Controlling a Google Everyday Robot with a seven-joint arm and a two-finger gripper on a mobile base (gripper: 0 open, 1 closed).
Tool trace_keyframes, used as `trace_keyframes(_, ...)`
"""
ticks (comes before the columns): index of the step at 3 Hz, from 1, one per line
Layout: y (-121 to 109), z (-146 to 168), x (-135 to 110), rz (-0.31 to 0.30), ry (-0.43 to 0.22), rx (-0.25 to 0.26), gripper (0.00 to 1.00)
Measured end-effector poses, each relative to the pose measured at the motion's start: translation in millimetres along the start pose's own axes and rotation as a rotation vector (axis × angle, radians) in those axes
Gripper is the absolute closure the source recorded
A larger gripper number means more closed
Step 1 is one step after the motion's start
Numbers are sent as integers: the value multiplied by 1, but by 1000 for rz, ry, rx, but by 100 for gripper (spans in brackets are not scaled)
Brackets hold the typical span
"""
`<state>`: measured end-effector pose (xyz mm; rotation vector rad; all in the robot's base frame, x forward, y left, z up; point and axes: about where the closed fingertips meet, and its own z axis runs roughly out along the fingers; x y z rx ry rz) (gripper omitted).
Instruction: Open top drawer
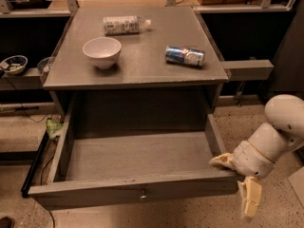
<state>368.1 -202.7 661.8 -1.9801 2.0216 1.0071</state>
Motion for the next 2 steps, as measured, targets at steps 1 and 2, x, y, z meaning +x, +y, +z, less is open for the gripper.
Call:
trace_keyframes(1,3,-1,0,12,-28,-4,0)
trace_keyframes(2,3,-1,0,12,-28,-4,0)
